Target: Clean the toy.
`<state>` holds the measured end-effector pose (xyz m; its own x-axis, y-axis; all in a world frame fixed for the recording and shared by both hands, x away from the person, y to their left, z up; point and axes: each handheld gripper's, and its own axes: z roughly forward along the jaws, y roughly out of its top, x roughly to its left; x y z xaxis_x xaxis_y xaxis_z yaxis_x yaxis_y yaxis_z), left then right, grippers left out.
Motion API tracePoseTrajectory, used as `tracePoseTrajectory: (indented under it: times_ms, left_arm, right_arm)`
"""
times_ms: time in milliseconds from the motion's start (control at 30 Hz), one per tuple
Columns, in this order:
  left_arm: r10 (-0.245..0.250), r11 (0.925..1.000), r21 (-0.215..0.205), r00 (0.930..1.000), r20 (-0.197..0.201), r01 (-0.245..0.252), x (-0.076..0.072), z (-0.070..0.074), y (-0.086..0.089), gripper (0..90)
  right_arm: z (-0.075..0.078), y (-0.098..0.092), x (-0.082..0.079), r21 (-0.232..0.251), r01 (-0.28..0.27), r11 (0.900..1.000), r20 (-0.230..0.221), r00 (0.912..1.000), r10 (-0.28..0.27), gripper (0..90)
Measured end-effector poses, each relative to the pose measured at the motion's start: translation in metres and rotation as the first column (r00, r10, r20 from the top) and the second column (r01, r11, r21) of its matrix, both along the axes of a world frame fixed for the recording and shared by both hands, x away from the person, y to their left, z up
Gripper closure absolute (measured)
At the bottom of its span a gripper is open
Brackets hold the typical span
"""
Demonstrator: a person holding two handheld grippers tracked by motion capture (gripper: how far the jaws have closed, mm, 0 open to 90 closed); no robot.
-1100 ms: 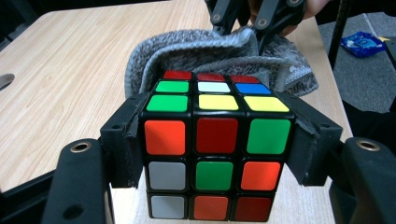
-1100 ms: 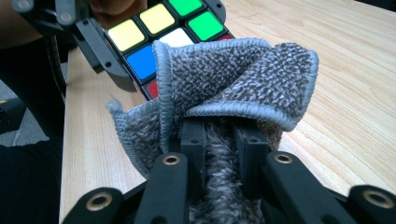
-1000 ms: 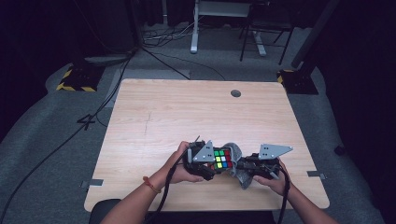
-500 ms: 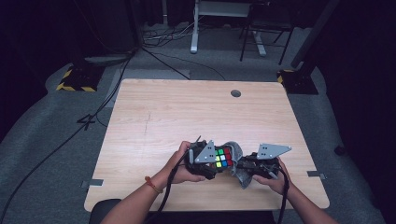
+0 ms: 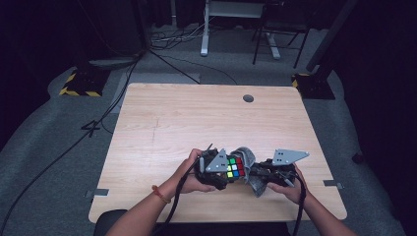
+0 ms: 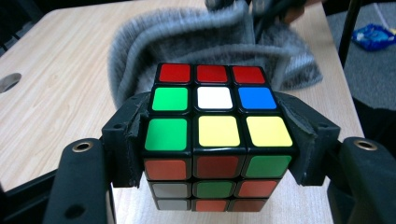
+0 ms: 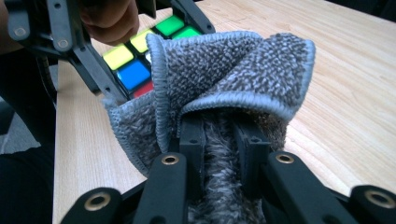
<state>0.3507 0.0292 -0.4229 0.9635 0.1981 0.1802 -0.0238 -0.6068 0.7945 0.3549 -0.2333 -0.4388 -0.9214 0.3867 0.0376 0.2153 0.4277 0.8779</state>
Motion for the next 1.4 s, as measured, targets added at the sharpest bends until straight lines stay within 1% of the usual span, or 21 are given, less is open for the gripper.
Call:
tracePoseTrajectory:
  times_ms: [67,167,200,233,267,333,400,467,533,600,667,733,833,867,900,1000,1100,1167,1233,1333,1400]
  left_arm:
    - [-0.001,1.0,0.002,1.0,-0.004,0.001,0.001,-0.001,-0.001,33.7]
    - [0.032,0.9993,0.019,0.9994,0.016,-0.032,0.005,-0.003,0.001,33.7]
    - [0.043,0.999,0.013,0.999,0.01,-0.043,0.008,-0.004,0.003,33.7]
    - [0.051,0.9986,-0.01,0.9986,-0.014,-0.051,0.012,-0.006,0.007,33.7]
    - [0.053,0.9983,-0.022,0.9983,-0.024,-0.054,0.014,-0.006,0.01,33.7]
    - [0.054,0.9983,-0.022,0.9985,-0.009,-0.054,0.016,-0.006,0.014,33.7]
    - [0.064,0.9979,-0.012,0.9979,-0.003,-0.064,0.019,-0.008,0.017,33.6]
    - [0.073,0.9973,0.0,0.997,-0.024,-0.073,0.025,-0.014,0.022,33.6]
    - [0.092,0.9955,0.027,0.9951,-0.035,-0.091,0.031,-0.022,0.027,33.6]
    - [0.081,0.9964,0.032,0.9936,-0.079,-0.078,0.035,-0.028,0.032,33.6]
    - [0.082,0.9958,0.048,0.9916,-0.1,-0.078,0.038,-0.034,0.037,33.6]
    - [0.092,0.9949,0.052,0.988,-0.124,-0.086,0.041,-0.039,0.042,33.6]
    - [0.085,0.9953,0.059,0.9854,-0.148,-0.077,0.043,-0.043,0.047,33.5]
    - [0.082,0.9956,0.058,0.984,-0.159,-0.073,0.042,-0.045,0.047,33.5]
    - [0.078,0.9954,0.068,0.9842,-0.159,-0.068,0.041,-0.046,0.046,33.5]
    - [0.054,0.9967,0.07,0.9835,-0.173,-0.043,0.037,-0.048,0.043,33.2]
    - [0.052,0.9964,0.075,0.9829,-0.177,-0.04,0.037,-0.051,0.041,33.1]
    - [0.054,0.9967,0.07,0.9806,-0.189,-0.041,0.038,-0.053,0.041,32.9]
    - [0.055,0.9963,0.074,0.9806,-0.188,-0.042,0.037,-0.052,0.041,32.8]
    - [0.066,0.9938,0.099,0.9825,-0.174,-0.05,0.036,-0.052,0.04,31.8]
    - [0.077,0.9921,0.111,0.9821,-0.172,-0.058,0.036,-0.052,0.039,31.3]
  right_arm:
    - [-0.002,-0.001,0.0,-0.002,-0.009,1.0,-0.008,0.9999,0.009,76.4]
    - [0.0,-0.004,0.0,0.007,-0.026,1.0,0.002,0.9997,0.026,76.2]
    - [0.003,-0.006,-0.001,0.013,-0.026,1.0,0.005,0.9996,0.026,76.2]
    - [0.005,-0.006,-0.001,0.013,-0.024,1.0,0.011,0.9997,0.024,76.1]
    - [0.007,-0.006,-0.002,0.003,-0.016,1.0,0.022,0.9996,0.016,76.0]
    - [0.009,-0.006,-0.001,-0.048,0.014,0.999,0.051,0.9986,-0.012,75.7]
    - [0.006,-0.009,0.006,-0.105,0.063,0.992,0.064,0.9963,-0.056,75.1]
    - [-0.001,-0.014,0.015,-0.132,0.086,0.987,0.038,0.9959,-0.081,74.3]
    - [-0.01,-0.018,0.023,-0.172,0.103,0.98,0.014,0.9947,-0.102,73.6]
    - [-0.018,-0.022,0.028,-0.192,0.112,0.975,-0.011,0.9932,-0.116,73.0]
    - [-0.022,-0.024,0.031,-0.203,0.105,0.974,-0.024,0.9934,-0.112,72.3]
    - [-0.026,-0.025,0.034,-0.192,0.098,0.977,-0.052,0.9926,-0.109,71.9]
    - [-0.033,-0.023,0.035,-0.222,0.09,0.971,-0.065,0.9921,-0.107,70.5]
    - [-0.034,-0.023,0.036,-0.223,0.085,0.971,-0.072,0.9921,-0.103,70.3]
    - [-0.036,-0.023,0.036,-0.228,0.083,0.97,-0.071,0.9924,-0.101,70.0]
    - [-0.038,-0.023,0.038,-0.233,0.081,0.969,-0.082,0.9914,-0.102,69.2]
    - [-0.042,-0.023,0.038,-0.24,0.072,0.968,-0.098,0.9903,-0.098,67.8]
    - [-0.044,-0.022,0.038,-0.244,0.073,0.967,-0.099,0.99,-0.1,67.3]
    - [-0.044,-0.022,0.038,-0.249,0.072,0.966,-0.097,0.9904,-0.098,66.7]
    - [-0.045,-0.023,0.038,-0.246,0.065,0.967,-0.107,0.9898,-0.094,65.2]
    - [-0.044,-0.023,0.037,-0.247,0.067,0.967,-0.102,0.9902,-0.095,63.8]
